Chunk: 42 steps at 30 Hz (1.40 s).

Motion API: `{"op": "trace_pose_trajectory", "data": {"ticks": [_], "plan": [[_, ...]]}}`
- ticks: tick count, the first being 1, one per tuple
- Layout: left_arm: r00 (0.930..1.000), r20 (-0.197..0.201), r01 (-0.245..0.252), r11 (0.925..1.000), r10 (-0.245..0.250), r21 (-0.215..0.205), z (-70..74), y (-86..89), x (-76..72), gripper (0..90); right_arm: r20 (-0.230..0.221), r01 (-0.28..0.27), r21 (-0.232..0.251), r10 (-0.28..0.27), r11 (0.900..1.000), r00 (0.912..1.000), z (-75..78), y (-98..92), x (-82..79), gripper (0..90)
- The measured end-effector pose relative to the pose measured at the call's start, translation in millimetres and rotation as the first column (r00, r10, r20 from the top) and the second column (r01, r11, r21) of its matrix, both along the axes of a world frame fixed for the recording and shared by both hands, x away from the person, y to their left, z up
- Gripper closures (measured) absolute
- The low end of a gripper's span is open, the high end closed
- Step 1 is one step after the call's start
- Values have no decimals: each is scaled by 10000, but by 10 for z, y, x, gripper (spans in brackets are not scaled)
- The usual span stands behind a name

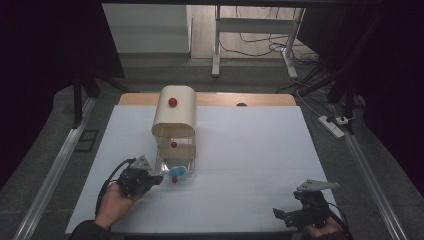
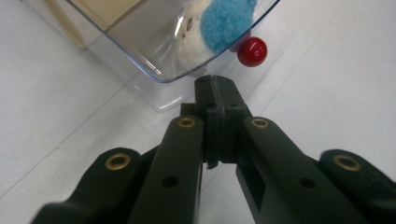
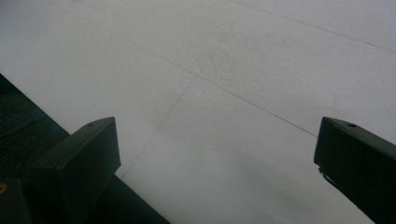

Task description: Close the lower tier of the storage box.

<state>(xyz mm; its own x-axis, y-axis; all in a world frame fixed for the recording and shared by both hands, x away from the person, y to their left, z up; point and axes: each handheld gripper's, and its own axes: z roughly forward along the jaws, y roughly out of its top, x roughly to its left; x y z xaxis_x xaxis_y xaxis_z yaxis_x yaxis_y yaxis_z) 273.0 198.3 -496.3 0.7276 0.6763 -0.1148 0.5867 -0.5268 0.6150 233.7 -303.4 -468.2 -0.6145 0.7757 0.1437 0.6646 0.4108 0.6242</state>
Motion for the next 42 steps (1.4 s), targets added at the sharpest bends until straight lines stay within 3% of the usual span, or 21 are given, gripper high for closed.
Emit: {"op": "trace_pose_trajectory", "data": {"ticks": [9,42], "plan": [[9996,160,-216,9993,221,-303,19,11,61,886,-1,-2,5,2,10000,10000,-2,3,0,1],[9978,236,-606,9964,621,-596,-2,-15,332,885,-83,-39,-29,39,10000,10000,-7,5,5,0]]}}
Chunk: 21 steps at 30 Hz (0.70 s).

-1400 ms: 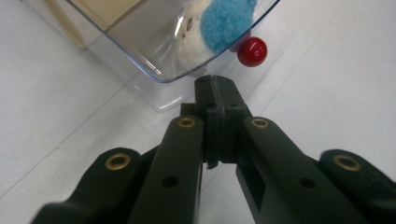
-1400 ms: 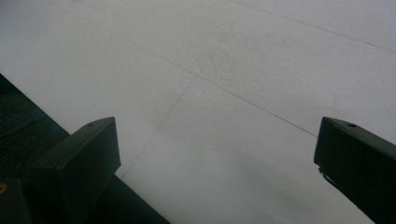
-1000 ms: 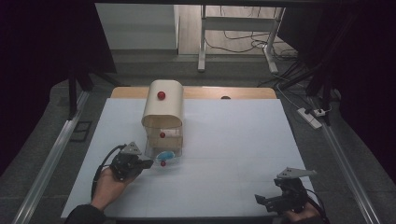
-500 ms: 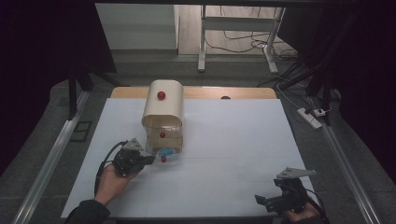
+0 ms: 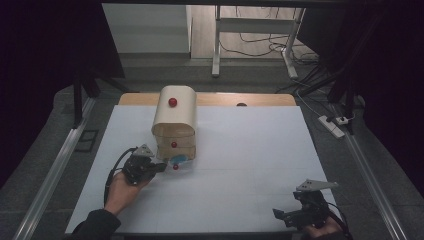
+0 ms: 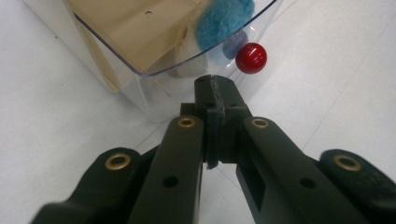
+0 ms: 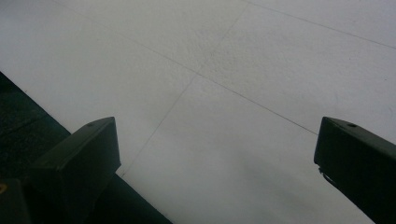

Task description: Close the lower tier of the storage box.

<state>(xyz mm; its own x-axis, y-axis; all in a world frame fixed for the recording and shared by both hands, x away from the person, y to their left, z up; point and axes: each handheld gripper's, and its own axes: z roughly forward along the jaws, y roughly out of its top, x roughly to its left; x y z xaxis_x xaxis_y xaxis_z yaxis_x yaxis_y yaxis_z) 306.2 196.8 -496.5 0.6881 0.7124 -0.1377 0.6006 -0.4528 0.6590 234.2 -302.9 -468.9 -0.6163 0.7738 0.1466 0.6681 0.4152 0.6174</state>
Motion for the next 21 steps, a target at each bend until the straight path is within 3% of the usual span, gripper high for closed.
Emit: {"op": "trace_pose_trajectory", "data": {"ticks": [21], "plan": [[9994,149,-322,9994,324,-112,-18,-18,155,886,-11,-24,-20,24,10000,10000,-3,2,-1,0]]}}
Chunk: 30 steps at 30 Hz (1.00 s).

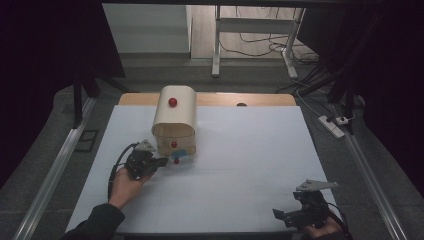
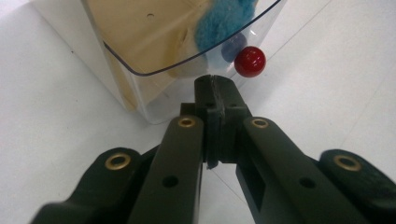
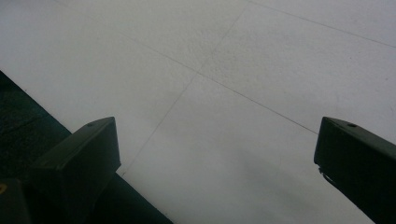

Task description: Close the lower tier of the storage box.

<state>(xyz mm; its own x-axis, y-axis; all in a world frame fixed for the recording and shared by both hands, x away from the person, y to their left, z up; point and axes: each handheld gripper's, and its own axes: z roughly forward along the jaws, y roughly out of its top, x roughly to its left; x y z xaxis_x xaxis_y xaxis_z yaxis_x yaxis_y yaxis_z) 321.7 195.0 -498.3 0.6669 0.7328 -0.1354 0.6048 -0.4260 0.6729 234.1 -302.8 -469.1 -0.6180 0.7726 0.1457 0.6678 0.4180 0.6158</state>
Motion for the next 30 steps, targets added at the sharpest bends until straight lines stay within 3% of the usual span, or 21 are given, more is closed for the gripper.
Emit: {"op": "trace_pose_trajectory", "data": {"ticks": [16,20,30], "plan": [[9998,169,-72,9999,70,105,-15,-36,110,886,-15,-53,-112,53,9999,10000,-4,10,2,1],[9998,219,-14,9995,7,312,-19,-68,110,886,-13,-56,-117,56,9999,10000,-5,10,2,0],[9997,217,-60,9997,55,230,-17,-54,97,864,7,-123,-105,123,9999,9999,-5,12,-1,1]]}}
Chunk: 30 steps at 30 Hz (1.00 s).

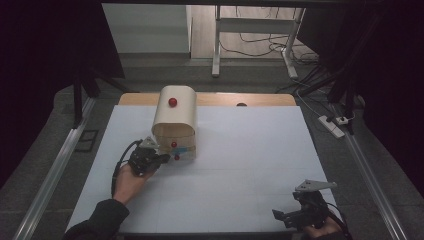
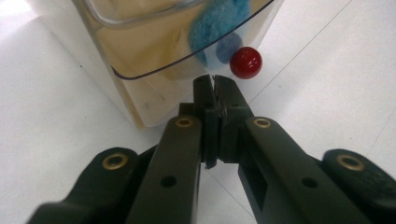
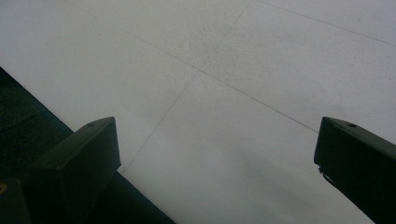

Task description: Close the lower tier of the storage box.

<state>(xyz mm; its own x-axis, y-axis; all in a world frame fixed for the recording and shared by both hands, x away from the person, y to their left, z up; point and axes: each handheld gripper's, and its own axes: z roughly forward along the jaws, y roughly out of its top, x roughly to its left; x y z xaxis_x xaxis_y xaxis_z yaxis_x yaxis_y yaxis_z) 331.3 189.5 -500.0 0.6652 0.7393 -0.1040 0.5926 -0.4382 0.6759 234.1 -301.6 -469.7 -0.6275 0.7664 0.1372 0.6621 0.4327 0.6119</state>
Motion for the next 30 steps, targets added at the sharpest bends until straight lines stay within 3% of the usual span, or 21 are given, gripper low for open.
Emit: {"op": "trace_pose_trajectory", "data": {"ticks": [30], "plan": [[10000,20,-17,9998,18,-192,29,17,-65,673,8,-84,-82,84,9999,10000,-1,10,-5,0]]}}
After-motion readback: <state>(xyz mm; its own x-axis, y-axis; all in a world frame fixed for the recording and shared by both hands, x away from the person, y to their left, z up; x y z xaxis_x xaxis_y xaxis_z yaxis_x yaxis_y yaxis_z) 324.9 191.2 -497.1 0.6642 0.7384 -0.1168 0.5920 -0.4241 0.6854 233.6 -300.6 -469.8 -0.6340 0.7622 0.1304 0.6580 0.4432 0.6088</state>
